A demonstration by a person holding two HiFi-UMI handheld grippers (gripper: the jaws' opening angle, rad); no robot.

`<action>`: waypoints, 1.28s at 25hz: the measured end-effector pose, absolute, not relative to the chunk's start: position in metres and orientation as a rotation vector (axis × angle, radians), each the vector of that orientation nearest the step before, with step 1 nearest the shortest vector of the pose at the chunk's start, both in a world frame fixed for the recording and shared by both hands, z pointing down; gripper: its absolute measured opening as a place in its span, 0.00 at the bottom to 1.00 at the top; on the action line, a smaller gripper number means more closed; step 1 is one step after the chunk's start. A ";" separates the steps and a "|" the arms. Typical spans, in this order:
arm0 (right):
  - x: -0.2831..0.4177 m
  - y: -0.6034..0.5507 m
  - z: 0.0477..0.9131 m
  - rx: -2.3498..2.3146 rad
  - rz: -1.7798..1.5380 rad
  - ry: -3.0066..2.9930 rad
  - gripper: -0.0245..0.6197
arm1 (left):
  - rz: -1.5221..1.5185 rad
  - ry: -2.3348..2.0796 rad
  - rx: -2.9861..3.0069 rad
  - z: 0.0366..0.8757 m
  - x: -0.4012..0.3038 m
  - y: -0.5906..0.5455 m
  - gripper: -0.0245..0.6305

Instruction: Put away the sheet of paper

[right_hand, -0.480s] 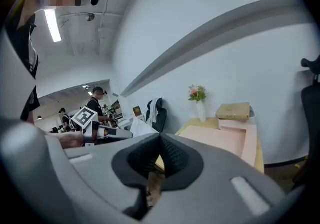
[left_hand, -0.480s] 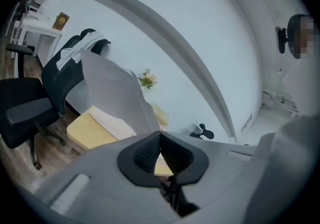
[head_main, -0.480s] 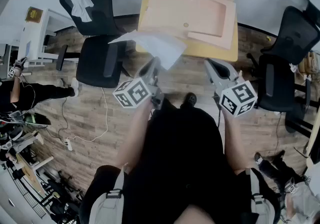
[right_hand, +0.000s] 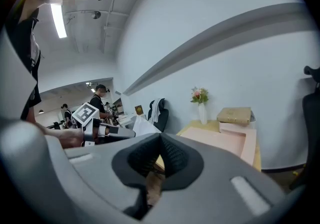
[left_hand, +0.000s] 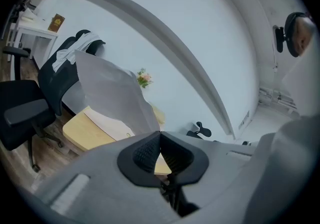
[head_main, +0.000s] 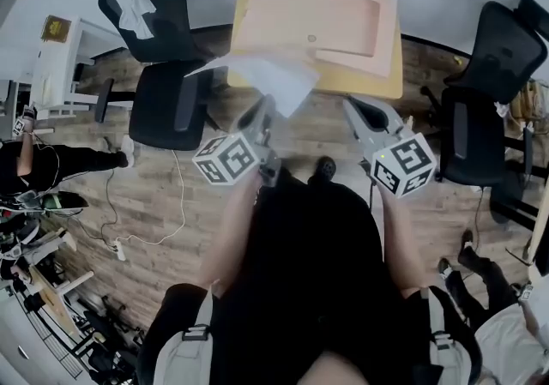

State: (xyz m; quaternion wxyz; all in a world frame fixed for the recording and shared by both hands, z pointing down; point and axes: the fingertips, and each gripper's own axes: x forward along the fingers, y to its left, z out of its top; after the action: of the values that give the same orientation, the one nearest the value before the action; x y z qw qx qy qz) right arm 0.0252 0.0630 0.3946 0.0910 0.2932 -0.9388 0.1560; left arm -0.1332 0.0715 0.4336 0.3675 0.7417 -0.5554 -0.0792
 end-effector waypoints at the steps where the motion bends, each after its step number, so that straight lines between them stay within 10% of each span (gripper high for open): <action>1: 0.027 0.063 0.394 0.874 0.468 -2.795 0.04 | -0.204 -1.426 1.907 0.433 -0.131 0.072 0.05; 32: 0.087 0.052 0.407 1.060 0.686 -2.776 0.04 | -0.211 -1.387 1.977 0.421 -0.099 0.041 0.05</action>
State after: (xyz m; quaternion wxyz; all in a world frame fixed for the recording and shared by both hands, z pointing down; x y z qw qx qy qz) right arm 0.0871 0.0524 0.4067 0.0460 0.3471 -0.9094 0.2246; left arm -0.0991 0.0411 0.4211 0.3511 0.7636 -0.5357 -0.0816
